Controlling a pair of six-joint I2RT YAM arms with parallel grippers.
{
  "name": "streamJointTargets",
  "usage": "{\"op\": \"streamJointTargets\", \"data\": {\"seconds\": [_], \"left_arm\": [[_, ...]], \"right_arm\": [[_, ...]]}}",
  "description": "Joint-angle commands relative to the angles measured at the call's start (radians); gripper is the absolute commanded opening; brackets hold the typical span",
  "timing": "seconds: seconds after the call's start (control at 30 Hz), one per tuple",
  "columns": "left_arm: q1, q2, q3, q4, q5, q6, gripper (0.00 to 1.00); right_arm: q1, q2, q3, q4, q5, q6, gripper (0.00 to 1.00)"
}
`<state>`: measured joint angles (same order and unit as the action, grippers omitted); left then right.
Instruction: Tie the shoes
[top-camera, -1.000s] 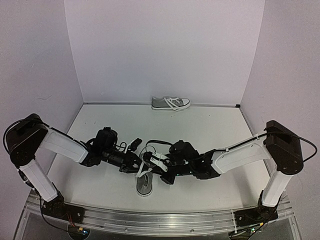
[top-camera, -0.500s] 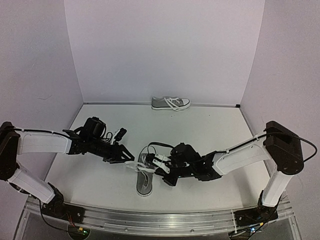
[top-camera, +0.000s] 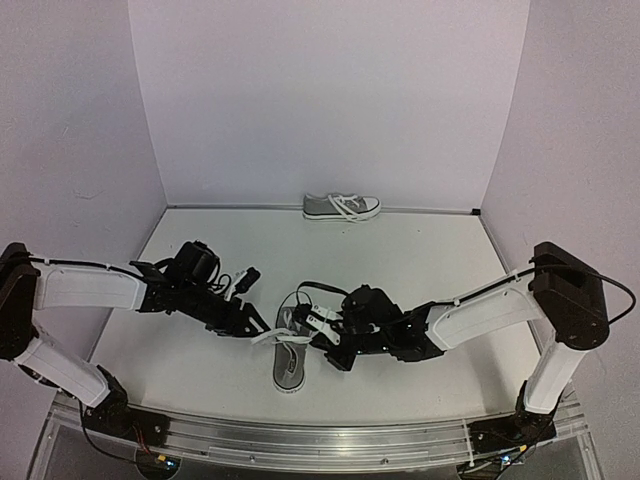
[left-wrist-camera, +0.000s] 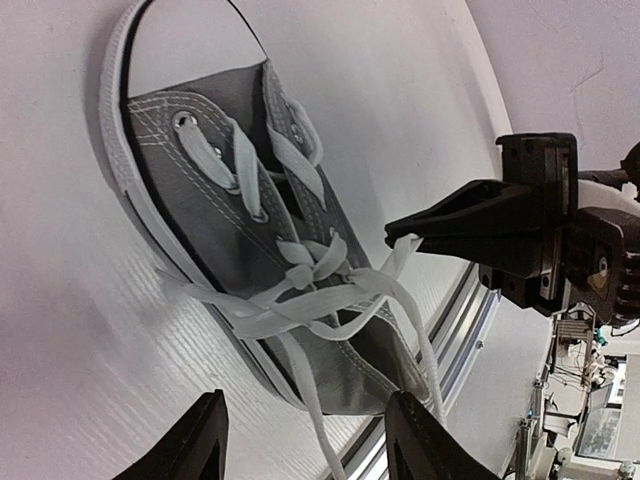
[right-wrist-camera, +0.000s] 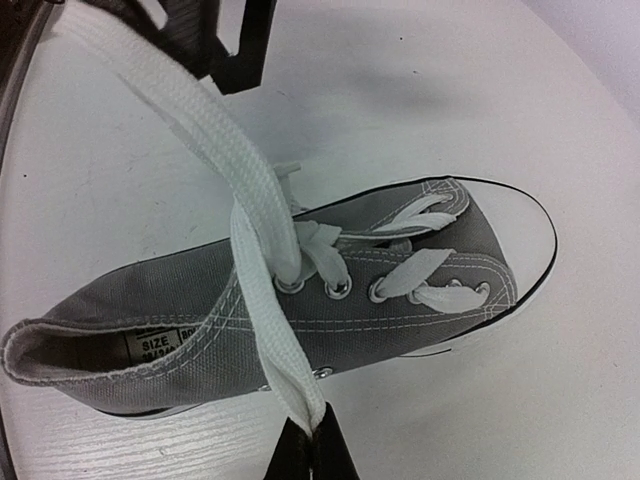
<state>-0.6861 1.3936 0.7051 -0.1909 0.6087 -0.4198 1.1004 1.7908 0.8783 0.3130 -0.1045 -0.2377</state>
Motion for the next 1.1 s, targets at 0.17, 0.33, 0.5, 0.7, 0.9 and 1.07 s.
{"op": "streamJointTargets", "data": {"seconds": [0.17,0.33,0.5,0.7,0.9,1.07], "left_arm": [[-0.023,-0.035,0.049,-0.012,-0.298,-0.106,0.66],[-0.025,-0.045,0.063,-0.078,-0.493,-0.165,0.68],[-0.03,-0.035,0.067,-0.102,-0.529,-0.145,0.73],[-0.034,-0.088,0.016,0.024,-0.407,-0.159,0.76],[-0.038,-0.147,0.029,-0.057,-0.652,-0.186,0.87],[-0.037,-0.176,0.041,-0.132,-0.812,-0.227,0.87]], "right_arm": [[0.006,-0.038,-0.026,0.008,0.025,0.027,0.0],[0.005,-0.038,-0.035,0.008,0.028,0.031,0.0],[0.006,-0.035,-0.036,0.011,0.029,0.032,0.0],[0.005,-0.025,-0.036,0.016,0.027,0.037,0.0],[0.004,-0.024,-0.039,0.018,0.029,0.036,0.0],[0.004,-0.018,-0.039,0.02,0.028,0.037,0.0]]}}
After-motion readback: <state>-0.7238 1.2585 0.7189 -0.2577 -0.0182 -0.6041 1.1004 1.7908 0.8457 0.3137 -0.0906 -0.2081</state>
